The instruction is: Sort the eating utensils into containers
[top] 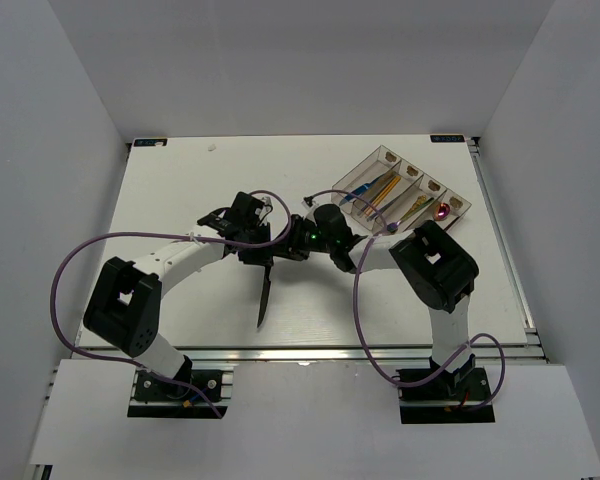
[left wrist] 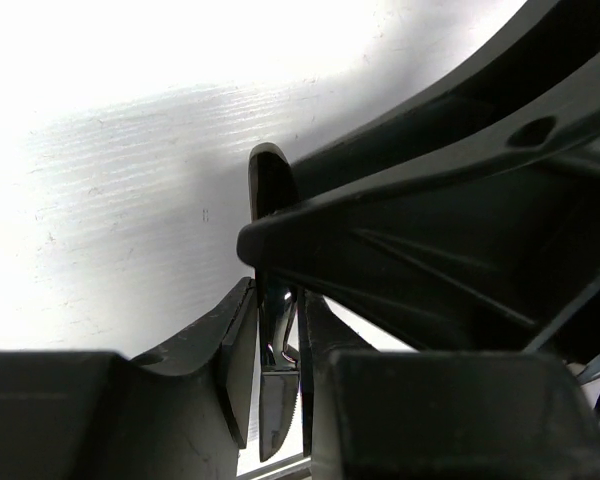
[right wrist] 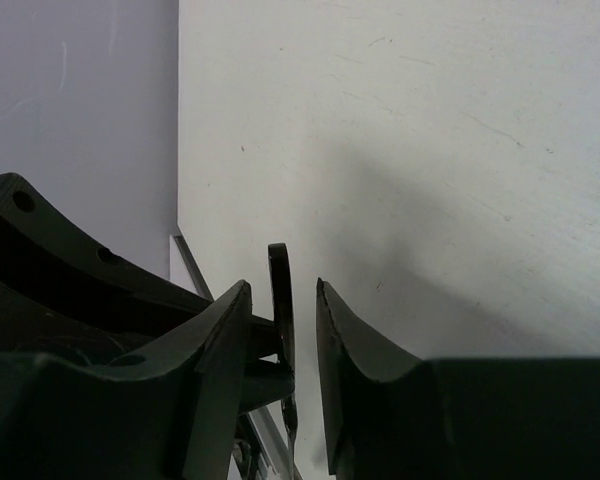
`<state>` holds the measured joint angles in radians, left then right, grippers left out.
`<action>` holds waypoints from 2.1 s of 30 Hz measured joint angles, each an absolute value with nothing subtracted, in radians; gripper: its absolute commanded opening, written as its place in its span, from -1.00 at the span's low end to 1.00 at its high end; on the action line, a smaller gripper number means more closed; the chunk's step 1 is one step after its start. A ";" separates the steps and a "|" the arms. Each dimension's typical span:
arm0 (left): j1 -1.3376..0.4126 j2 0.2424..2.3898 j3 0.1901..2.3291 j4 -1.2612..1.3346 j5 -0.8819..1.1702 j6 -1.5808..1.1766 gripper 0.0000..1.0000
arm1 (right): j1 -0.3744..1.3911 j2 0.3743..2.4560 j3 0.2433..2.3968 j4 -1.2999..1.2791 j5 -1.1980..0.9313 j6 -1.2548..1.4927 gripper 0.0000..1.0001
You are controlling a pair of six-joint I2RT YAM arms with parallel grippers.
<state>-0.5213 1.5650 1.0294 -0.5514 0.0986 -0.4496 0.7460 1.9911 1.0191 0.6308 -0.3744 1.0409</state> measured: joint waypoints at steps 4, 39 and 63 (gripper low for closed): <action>-0.521 1.565 1.032 -0.550 0.099 -0.448 -1.00 | 0.749 1.991 1.019 0.632 -0.386 1.039 -0.39; -0.526 1.207 1.019 -0.715 -0.257 -0.406 0.96 | 0.382 1.880 1.085 0.535 -0.392 0.988 -1.00; -0.526 1.213 0.838 -0.604 -0.310 -0.404 0.96 | 0.013 2.148 1.695 0.128 -0.249 0.770 -1.00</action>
